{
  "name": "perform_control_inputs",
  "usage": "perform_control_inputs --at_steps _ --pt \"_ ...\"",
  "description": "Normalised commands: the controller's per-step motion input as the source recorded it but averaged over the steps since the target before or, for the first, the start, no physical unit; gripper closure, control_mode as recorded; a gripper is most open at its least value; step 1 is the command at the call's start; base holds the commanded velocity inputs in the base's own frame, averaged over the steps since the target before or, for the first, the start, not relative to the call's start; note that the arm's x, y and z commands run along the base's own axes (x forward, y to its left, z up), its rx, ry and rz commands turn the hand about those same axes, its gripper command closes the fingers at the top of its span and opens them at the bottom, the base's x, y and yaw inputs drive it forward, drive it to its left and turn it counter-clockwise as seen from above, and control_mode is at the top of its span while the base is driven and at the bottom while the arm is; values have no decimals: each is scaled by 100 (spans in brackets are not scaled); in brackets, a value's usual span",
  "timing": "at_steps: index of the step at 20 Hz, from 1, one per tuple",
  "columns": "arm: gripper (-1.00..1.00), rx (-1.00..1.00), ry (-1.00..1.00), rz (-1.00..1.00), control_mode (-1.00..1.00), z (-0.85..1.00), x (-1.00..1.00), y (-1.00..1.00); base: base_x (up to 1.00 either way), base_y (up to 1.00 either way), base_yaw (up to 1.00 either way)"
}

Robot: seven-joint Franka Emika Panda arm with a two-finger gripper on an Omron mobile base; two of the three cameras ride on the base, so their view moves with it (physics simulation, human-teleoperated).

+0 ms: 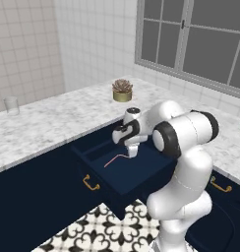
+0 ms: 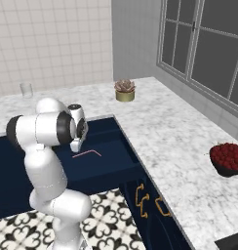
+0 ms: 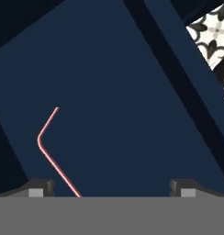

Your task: Take a straw from the drawer in front and place it inside the glass cup on the dining counter.

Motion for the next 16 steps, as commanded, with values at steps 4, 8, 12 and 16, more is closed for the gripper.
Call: perform_control_inputs --at_steps 4,8,12,16 --pt "-100 0 0 -50 -100 -24 55 0 0 0 0" --pt "-100 0 0 -43 -100 -32 53 0 0 0 0" --pt "-100 0 0 -40 -100 -36 53 0 0 0 0" --pt "-100 0 0 -32 -100 -23 24 2 0 0 0"
